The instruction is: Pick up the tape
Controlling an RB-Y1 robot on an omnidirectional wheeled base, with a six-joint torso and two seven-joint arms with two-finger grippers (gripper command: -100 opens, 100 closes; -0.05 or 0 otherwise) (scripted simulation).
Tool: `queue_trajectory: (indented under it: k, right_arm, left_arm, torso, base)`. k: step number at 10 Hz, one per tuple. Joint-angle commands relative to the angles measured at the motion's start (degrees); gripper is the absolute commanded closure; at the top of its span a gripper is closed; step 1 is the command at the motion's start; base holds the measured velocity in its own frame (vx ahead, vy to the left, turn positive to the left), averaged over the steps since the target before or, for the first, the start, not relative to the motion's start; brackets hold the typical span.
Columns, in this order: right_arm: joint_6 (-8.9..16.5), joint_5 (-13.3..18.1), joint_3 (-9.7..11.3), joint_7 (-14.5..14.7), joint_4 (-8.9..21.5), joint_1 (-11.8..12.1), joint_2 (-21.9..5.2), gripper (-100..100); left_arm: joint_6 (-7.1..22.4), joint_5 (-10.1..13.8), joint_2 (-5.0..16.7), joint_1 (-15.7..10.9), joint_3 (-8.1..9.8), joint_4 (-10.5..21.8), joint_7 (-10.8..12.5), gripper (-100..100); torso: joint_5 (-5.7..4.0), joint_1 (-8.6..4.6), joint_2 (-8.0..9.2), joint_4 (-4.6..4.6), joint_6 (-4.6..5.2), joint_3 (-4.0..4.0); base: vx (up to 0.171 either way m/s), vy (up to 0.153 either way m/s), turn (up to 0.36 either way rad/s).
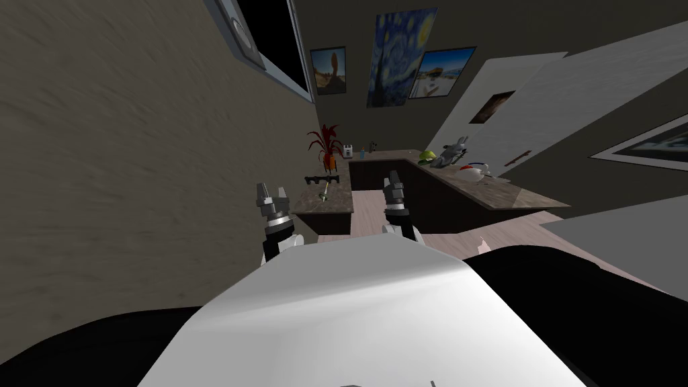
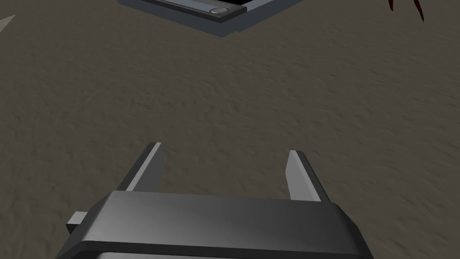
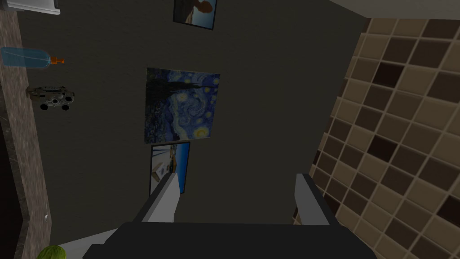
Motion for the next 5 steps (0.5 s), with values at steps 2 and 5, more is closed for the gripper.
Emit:
queue_trajectory:
  k: [2,5]
  right_arm:
    - [0.0,0.0,0.0,0.0,0.0,0.0,0.0,0]
    - [0.0,0.0,0.0,0.0,0.0,0.0,0.0,0]
  left_arm:
    - [3.8,-0.2,2.1,-1.6,0.36,0.7,-0.8,-100]
    - [8.1,-0.3,3.6,-3.3,0.72,1.6,-1.6,-100]
  torso:
    - [0.00,0.02,0.03,0.00,0.00,0.01]
    - [0.00,0.00,0.09,0.02,0.00,0.05]
  base:
    - [-0.019,0.003,-0.001]
    - [-0.024,-0.001,-0.002]
